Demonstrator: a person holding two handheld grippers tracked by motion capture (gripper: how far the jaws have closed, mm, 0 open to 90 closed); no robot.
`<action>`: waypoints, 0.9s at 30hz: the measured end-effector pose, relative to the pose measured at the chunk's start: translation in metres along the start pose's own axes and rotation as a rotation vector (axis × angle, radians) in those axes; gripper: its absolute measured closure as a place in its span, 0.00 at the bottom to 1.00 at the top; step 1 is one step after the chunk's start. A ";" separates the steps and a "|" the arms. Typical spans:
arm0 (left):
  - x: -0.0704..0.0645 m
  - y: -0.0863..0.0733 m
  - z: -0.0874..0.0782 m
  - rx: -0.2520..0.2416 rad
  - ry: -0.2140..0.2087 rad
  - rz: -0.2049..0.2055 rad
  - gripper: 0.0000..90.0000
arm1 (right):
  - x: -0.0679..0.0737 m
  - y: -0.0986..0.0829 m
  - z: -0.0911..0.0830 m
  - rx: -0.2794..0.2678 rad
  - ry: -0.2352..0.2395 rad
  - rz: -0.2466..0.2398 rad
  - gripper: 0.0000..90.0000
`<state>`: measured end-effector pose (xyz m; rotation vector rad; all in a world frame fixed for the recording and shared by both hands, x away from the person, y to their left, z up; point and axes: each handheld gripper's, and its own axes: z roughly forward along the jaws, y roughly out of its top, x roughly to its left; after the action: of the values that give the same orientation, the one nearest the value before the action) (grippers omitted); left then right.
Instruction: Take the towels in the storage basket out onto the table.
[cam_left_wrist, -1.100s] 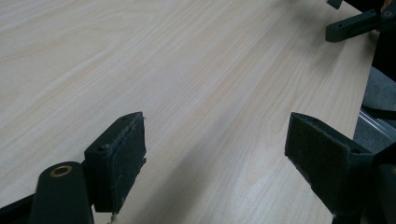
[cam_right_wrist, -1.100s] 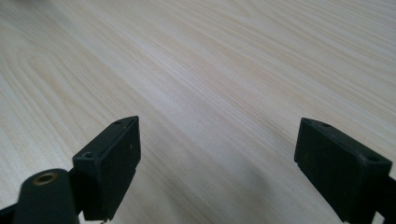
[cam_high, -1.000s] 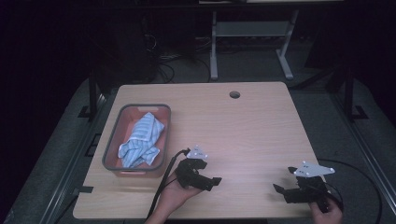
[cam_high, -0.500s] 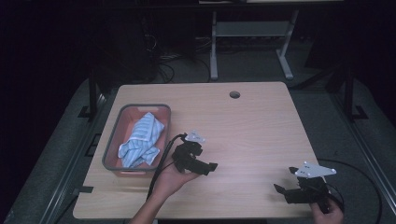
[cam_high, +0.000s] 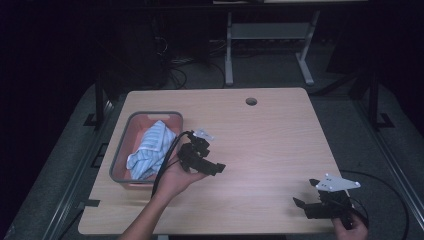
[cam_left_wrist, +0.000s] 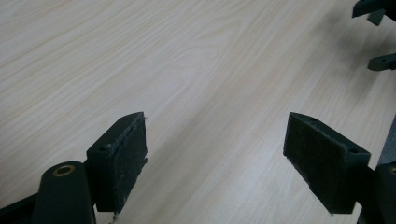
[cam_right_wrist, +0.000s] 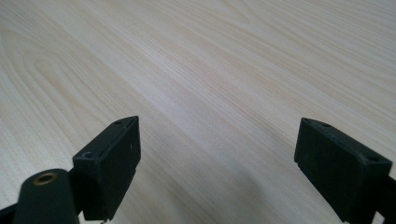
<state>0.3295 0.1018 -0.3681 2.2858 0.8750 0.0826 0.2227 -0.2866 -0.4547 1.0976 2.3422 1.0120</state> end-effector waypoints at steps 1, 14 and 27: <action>0.003 0.002 -0.003 0.002 -0.005 -0.001 0.24 | 0.000 0.000 0.000 -0.001 0.000 -0.002 0.15; 0.023 0.010 -0.016 0.031 0.016 -0.041 0.25 | -0.001 0.000 0.000 -0.001 0.000 -0.001 0.15; 0.037 0.009 -0.028 0.015 0.022 -0.071 0.25 | -0.008 -0.003 -0.005 -0.008 -0.019 0.014 0.15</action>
<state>0.3554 0.1359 -0.3470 2.2692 0.9705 0.0703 0.2235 -0.2962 -0.4538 1.1168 2.3164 1.0107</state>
